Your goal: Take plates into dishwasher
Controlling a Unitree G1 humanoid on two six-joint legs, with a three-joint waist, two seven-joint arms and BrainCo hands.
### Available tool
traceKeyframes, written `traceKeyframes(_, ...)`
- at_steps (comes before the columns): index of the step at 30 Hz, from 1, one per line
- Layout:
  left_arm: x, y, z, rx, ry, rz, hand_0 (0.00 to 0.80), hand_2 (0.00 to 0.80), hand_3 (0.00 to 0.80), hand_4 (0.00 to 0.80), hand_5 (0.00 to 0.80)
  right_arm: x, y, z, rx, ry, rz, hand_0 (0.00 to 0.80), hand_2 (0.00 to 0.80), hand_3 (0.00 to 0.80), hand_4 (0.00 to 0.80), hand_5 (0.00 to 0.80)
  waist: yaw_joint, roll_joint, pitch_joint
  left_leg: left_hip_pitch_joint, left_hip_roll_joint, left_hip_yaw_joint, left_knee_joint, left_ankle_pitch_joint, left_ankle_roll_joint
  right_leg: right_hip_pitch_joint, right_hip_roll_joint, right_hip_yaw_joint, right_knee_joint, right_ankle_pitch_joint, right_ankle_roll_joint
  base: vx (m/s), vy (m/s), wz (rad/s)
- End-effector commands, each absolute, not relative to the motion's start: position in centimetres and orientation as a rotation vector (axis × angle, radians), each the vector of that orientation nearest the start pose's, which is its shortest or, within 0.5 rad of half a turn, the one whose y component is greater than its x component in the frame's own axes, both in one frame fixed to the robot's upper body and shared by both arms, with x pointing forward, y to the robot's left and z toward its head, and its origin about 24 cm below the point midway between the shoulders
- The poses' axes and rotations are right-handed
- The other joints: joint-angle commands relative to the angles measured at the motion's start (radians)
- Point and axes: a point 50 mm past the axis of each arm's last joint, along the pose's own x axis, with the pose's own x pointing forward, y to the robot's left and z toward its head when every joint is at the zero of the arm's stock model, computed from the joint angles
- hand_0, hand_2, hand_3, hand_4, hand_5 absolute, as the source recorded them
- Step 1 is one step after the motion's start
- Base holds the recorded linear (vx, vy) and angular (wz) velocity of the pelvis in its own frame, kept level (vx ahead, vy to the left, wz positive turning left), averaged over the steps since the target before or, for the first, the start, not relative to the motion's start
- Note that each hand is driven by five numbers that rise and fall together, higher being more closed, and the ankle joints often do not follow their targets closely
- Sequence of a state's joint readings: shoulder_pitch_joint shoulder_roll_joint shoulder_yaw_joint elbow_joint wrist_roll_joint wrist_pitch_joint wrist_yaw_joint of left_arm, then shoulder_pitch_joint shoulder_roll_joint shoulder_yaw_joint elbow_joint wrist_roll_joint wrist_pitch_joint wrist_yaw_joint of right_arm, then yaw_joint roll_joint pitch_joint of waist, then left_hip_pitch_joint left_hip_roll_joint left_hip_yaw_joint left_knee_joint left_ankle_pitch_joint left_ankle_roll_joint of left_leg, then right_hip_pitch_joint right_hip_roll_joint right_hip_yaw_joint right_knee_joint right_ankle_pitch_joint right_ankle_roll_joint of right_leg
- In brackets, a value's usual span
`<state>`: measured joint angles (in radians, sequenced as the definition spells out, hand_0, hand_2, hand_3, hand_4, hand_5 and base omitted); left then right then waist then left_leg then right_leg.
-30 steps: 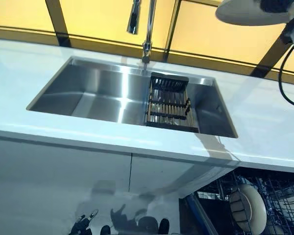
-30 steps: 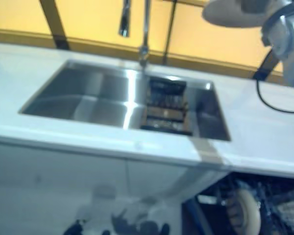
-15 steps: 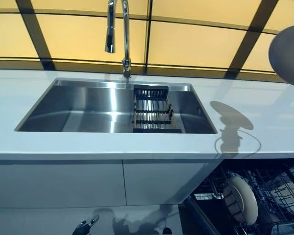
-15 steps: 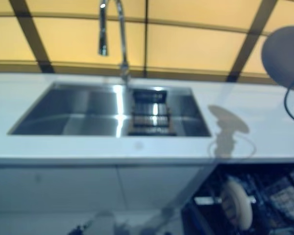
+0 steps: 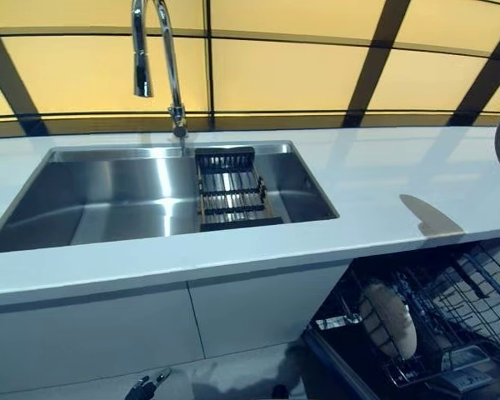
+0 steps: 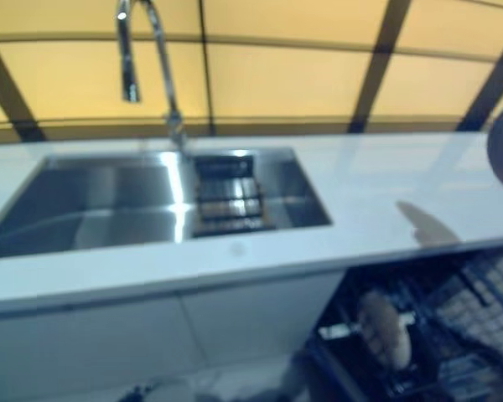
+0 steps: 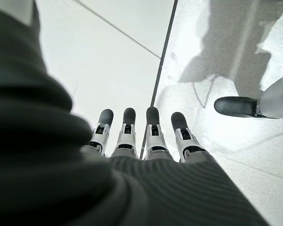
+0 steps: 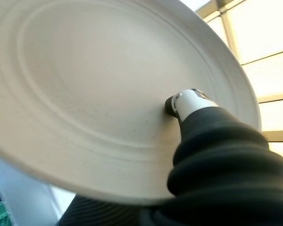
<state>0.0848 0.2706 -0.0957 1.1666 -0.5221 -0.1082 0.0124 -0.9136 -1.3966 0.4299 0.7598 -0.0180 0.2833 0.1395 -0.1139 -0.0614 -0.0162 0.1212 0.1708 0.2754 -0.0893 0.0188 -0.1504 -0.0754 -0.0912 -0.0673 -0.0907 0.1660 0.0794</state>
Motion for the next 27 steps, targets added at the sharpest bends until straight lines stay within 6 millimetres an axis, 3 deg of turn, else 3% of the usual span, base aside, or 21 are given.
traceKeyframes(1,9.9,27.3,-14.5,-0.057,1.032,0.404,0.000,0.000,0.000,0.000,0.000,26.5,-43.5,32.1,-1.215,0.264,-0.660,0.800,0.800,0.800,0.800,0.800,-0.029,-0.064,0.021,0.034,0.015,0.018,0.002,-0.031,0.037,0.094,-0.048,0.020,0.003,-0.075,0.098,-0.017,-0.018,-0.14)
traceKeyframes(6,10.1,27.4,-14.4,-0.060,1.027,0.401,0.000,0.000,0.000,0.000,0.000,26.1,-43.9,30.2,-1.192,0.292,-0.625,0.800,0.800,0.800,0.800,0.800,-0.054,-0.057,0.026,0.046,0.017,0.043,0.002,-0.036,0.037,0.084,-0.045,0.037,0.003,-0.070,0.098,-0.015,-0.013,-0.11)
traceKeyframes(18,11.4,26.7,-14.3,-0.070,1.011,0.378,0.000,0.000,0.000,0.000,0.000,26.6,-42.9,22.0,-1.066,0.344,-0.514,0.800,0.800,0.800,0.800,0.800,-0.106,-0.027,0.049,0.069,0.015,0.093,0.002,-0.058,0.044,0.046,-0.043,0.082,0.003,-0.054,0.100,-0.021,-0.014,-0.12)
traceKeyframes(27,12.0,25.9,-14.4,-0.138,0.988,0.399,0.000,0.000,0.000,0.000,0.000,26.8,-42.2,17.5,-1.039,0.429,-0.597,0.800,0.800,0.800,0.800,0.800,-0.125,0.010,0.075,0.074,0.009,0.095,0.002,-0.067,0.046,0.032,-0.047,0.095,0.003,-0.050,0.100,-0.010,0.007,-0.06)
